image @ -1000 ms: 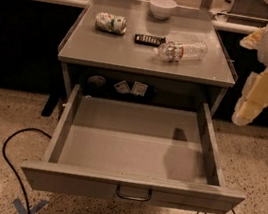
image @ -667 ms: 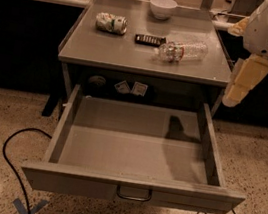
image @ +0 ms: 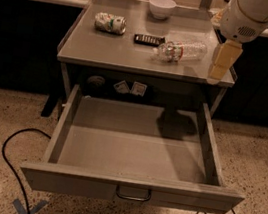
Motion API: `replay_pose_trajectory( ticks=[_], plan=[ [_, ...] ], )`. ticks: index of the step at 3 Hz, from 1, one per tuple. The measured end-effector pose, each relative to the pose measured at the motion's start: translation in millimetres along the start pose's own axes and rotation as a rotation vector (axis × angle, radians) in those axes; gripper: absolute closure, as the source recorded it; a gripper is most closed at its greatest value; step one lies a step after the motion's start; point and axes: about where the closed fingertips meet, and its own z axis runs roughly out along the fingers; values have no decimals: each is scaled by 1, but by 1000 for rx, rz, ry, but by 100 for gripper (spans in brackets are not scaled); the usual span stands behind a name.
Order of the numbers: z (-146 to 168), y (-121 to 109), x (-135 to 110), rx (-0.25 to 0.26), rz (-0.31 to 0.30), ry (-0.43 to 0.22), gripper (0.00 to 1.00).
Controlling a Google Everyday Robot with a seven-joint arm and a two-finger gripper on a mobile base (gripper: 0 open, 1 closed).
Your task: Place water bottle into top drawer
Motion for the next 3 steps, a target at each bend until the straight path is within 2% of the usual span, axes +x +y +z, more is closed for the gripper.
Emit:
replay_pose_trajectory(
  ticks=[1, 2, 3],
  plan=[
    [2, -1, 0, -1, -1, -1, 0],
    [22, -22, -1, 20, -30, -22, 0],
    [52, -58, -2, 53, -78, -28, 0]
  ],
)
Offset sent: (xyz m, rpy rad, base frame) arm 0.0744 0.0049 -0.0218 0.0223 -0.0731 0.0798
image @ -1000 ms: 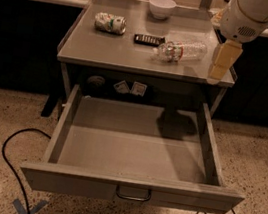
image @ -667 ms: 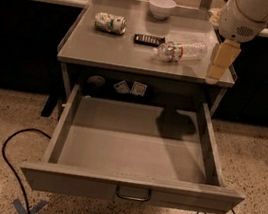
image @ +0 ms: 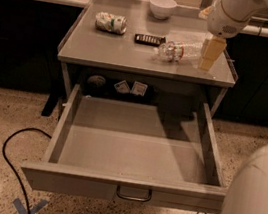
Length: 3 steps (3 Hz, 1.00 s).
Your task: Place water bottle into top drawer
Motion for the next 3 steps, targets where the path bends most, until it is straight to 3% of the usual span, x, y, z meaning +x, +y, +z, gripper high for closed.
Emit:
replay_pose_trajectory(
  ticks=[2, 3],
  plan=[
    [67, -38, -10, -16, -77, 0, 0],
    [108, -44, -11, -81, -98, 79, 0]
  ],
)
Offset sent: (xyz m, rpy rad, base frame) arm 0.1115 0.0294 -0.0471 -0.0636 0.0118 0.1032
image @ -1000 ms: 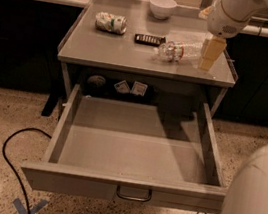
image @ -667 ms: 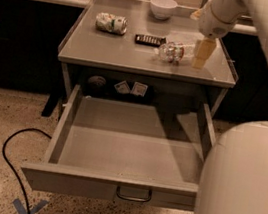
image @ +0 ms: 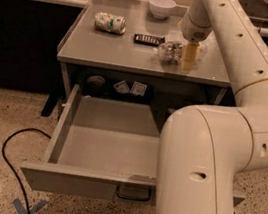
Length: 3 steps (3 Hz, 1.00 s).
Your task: Place water bottle into top drawer
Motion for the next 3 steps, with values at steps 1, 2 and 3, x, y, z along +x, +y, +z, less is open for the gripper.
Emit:
replay_pose_trajectory(
  ticks=[1, 2, 3],
  plan=[
    [0, 0, 0, 0, 0, 0, 0],
    [12, -1, -16, -22, 12, -45, 0],
    [12, -1, -16, -22, 12, -45, 0]
  ],
)
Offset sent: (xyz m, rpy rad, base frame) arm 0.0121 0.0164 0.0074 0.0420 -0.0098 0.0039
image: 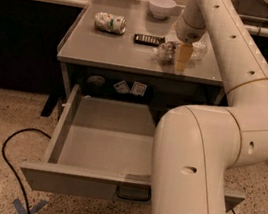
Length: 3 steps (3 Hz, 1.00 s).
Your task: Place water bottle into top drawer
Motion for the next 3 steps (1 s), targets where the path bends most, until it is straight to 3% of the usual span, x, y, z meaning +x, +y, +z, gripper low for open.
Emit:
replay_pose_trajectory(
  ticks=[3],
  plan=[
    [13, 6, -2, -34, 17, -16, 4]
  ],
)
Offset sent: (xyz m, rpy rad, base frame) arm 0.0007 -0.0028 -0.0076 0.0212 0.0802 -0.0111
